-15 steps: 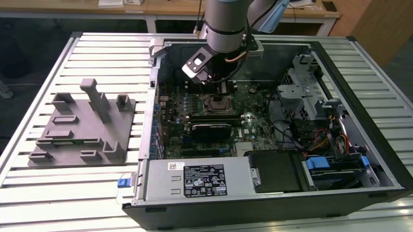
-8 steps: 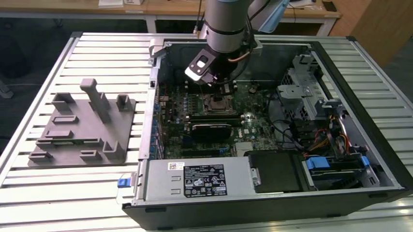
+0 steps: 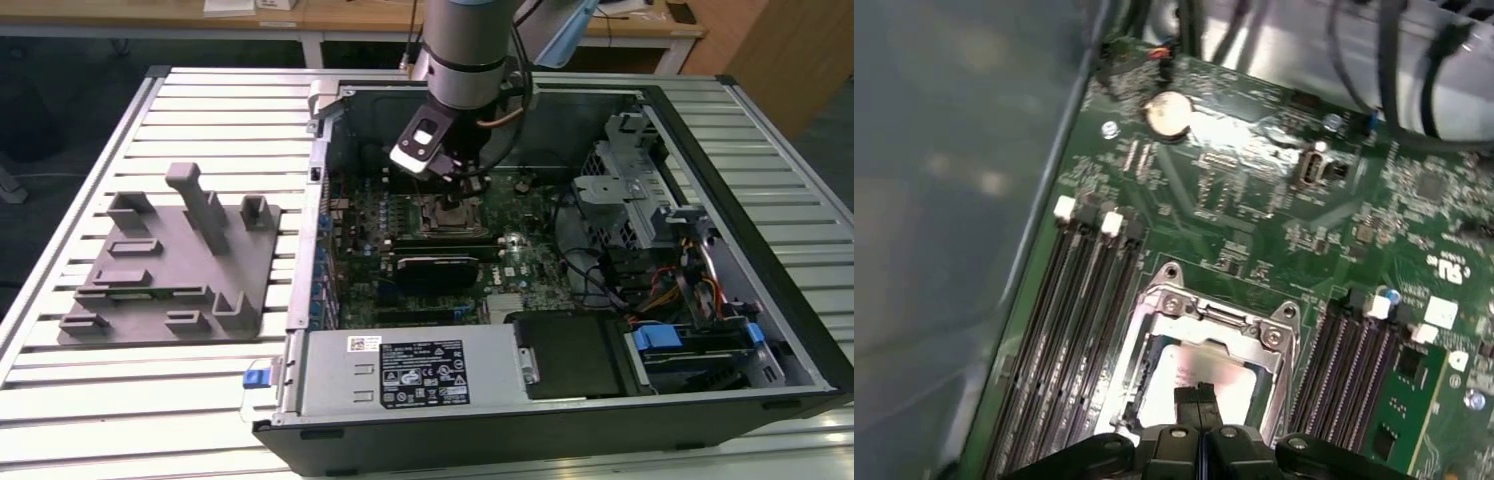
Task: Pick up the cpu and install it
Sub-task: 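Close the cpu cover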
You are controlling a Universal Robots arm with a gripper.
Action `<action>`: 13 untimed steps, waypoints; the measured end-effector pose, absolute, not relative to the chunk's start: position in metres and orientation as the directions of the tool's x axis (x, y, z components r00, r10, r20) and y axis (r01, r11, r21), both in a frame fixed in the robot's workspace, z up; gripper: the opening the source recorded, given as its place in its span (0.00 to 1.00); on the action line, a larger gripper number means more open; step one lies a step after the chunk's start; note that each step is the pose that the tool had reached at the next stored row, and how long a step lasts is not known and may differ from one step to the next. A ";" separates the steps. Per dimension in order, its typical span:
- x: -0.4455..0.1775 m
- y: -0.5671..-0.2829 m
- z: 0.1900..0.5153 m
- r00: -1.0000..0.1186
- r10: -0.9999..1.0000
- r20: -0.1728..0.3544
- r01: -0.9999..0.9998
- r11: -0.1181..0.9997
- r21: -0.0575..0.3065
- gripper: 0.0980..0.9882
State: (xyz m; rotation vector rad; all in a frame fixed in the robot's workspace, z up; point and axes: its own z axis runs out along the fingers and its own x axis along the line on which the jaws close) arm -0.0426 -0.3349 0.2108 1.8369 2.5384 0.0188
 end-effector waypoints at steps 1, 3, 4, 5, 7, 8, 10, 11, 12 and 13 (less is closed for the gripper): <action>-0.043 -0.335 0.211 -0.330 0.944 0.000 0.944 0.330 0.015 0.01; -0.043 -0.335 0.211 -0.365 0.931 0.000 0.931 0.365 0.014 0.01; -0.043 -0.335 0.211 -0.382 0.924 0.000 0.924 0.381 0.014 0.01; -0.043 -0.335 0.211 -0.398 0.917 0.000 0.917 0.398 0.014 0.01; -0.043 -0.335 0.211 -0.431 0.902 0.000 0.902 0.431 0.014 0.01; -0.043 -0.335 0.211 -0.448 0.894 0.000 0.894 0.447 0.014 0.01; -0.043 -0.335 0.211 -0.480 0.877 0.000 0.877 0.480 0.014 0.01; -0.043 -0.335 0.211 -0.496 0.868 -0.001 0.868 0.496 0.014 0.01; -0.043 -0.335 0.211 -0.512 0.859 -0.001 0.859 0.512 0.014 0.01; -0.043 -0.335 0.211 -0.527 0.850 -0.001 0.850 0.527 0.014 0.01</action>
